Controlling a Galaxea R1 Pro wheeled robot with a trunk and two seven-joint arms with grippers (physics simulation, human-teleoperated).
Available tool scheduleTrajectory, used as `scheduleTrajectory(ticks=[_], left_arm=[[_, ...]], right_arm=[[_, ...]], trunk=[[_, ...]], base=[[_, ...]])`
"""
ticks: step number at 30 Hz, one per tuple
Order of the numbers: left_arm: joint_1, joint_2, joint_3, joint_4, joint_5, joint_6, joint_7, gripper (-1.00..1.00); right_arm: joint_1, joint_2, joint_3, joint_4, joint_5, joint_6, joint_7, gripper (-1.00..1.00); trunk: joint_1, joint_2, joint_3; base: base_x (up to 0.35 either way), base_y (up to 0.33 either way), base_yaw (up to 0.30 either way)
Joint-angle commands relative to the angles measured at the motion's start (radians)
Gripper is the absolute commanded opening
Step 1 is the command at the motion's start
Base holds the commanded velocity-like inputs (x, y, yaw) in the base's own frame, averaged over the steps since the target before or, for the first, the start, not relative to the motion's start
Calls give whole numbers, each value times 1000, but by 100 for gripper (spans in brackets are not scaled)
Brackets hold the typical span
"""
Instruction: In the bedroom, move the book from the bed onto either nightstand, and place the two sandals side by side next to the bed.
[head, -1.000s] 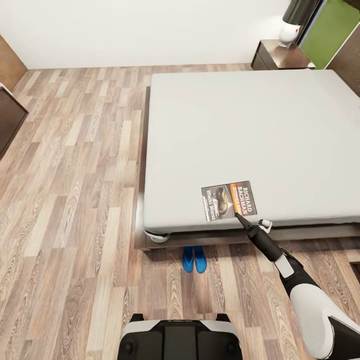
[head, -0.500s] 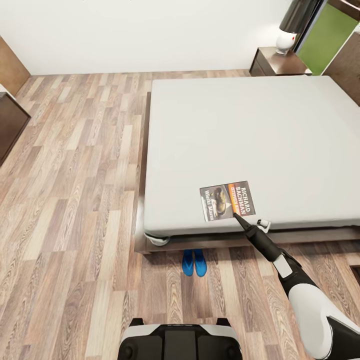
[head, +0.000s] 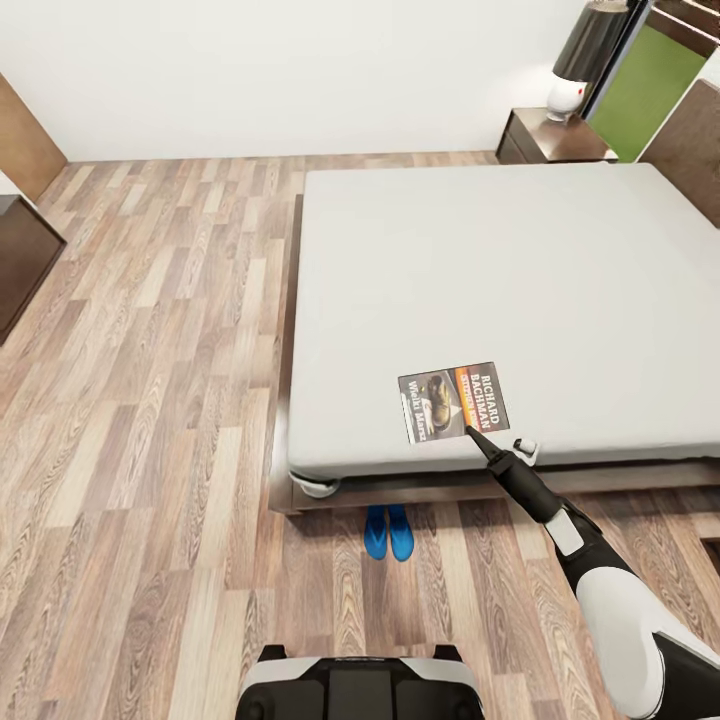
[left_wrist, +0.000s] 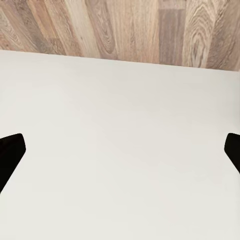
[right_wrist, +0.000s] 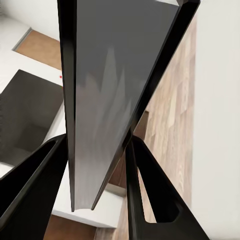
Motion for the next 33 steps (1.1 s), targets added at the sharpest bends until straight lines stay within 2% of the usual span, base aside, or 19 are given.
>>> scheduleTrajectory(ticks=[1,33], left_arm=[[0,0,-9,1,6,-4,2,100],[0,-16,-9,1,6,-5,3,100]], right_arm=[[0,0,-2,0,-1,10,5,-100],[0,6,-1,1,-1,10,4,-100]], trunk=[[1,-1,1],[1,-1,52]], base=[[0,0,0],[0,0,0]])
